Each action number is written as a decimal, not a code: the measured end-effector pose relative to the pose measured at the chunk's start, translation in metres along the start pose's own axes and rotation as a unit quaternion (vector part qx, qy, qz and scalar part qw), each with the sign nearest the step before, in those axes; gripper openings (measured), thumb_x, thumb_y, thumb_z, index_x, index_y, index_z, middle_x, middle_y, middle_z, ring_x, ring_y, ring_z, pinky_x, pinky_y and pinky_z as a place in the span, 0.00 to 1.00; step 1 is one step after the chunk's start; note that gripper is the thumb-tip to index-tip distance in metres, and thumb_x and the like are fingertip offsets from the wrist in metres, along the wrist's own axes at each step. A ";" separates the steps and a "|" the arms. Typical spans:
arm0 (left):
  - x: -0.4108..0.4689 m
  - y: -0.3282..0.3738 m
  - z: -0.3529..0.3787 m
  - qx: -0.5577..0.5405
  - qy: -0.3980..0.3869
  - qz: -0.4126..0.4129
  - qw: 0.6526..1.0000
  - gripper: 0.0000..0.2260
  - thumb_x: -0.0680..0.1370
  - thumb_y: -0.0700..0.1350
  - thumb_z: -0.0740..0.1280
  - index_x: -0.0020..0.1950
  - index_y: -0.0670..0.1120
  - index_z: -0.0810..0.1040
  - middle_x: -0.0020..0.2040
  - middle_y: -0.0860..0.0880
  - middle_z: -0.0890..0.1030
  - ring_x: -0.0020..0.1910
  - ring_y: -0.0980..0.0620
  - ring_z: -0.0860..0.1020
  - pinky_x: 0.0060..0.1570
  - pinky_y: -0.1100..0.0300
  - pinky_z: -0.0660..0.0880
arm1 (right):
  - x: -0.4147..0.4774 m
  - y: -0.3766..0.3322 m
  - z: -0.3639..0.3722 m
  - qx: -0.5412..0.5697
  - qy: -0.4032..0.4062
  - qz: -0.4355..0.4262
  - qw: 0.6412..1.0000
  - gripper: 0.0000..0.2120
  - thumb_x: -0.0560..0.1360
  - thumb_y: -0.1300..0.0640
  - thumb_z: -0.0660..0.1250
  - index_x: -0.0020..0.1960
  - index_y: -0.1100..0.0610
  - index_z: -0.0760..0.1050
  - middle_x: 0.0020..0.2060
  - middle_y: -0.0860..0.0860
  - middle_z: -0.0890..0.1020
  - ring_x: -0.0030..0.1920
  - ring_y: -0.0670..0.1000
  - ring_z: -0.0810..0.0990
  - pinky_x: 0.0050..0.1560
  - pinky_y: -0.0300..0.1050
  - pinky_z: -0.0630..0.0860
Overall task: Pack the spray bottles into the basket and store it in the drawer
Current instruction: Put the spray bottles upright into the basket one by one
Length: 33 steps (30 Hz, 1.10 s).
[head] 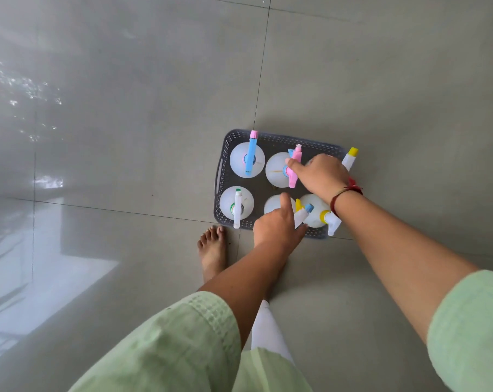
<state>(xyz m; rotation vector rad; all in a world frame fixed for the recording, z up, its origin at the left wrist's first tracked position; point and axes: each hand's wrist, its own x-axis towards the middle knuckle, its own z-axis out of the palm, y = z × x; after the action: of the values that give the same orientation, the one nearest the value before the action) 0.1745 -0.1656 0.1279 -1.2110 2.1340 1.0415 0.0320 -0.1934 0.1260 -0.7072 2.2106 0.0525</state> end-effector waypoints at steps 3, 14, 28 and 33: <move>0.005 0.000 0.005 0.029 -0.009 -0.004 1.000 0.21 0.80 0.48 0.62 0.69 0.44 0.60 0.51 0.42 0.84 0.48 0.37 0.82 0.36 0.55 0.66 | 0.001 -0.005 -0.003 -0.020 0.012 -0.012 1.000 0.27 0.77 0.37 0.58 0.40 0.59 0.79 0.36 0.55 0.77 0.42 0.59 0.76 0.41 0.45 0.68; 0.007 0.004 0.009 -0.004 -0.019 -0.045 0.999 0.14 0.82 0.44 0.58 0.65 0.41 0.64 0.53 0.39 0.83 0.52 0.35 0.81 0.40 0.52 0.67 | -0.002 -0.005 -0.005 0.018 0.008 -0.018 1.000 0.15 0.76 0.52 0.60 0.35 0.57 0.77 0.25 0.47 0.72 0.40 0.55 0.73 0.40 0.44 0.66; -0.010 -0.007 0.006 -0.064 -0.002 -0.077 0.995 0.23 0.79 0.55 0.63 0.67 0.40 0.65 0.51 0.39 0.83 0.51 0.35 0.81 0.40 0.52 0.70 | -0.015 0.024 -0.013 0.085 0.073 -0.014 0.994 0.28 0.77 0.36 0.57 0.28 0.55 0.66 0.27 0.52 0.71 0.35 0.58 0.71 0.37 0.46 0.63; -0.026 -0.007 0.002 -0.081 0.063 -0.007 0.995 0.26 0.79 0.57 0.63 0.72 0.47 0.61 0.43 0.41 0.84 0.43 0.37 0.82 0.35 0.53 0.70 | -0.034 0.054 -0.034 0.151 0.185 -0.021 0.971 0.30 0.78 0.38 0.58 0.30 0.61 0.71 0.27 0.57 0.75 0.36 0.62 0.73 0.35 0.50 0.66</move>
<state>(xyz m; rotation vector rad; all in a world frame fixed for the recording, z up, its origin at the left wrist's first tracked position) 0.1942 -0.1530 0.1423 -1.3982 2.1654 1.1813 -0.0004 -0.1403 0.1629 -0.6275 2.4785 -0.4638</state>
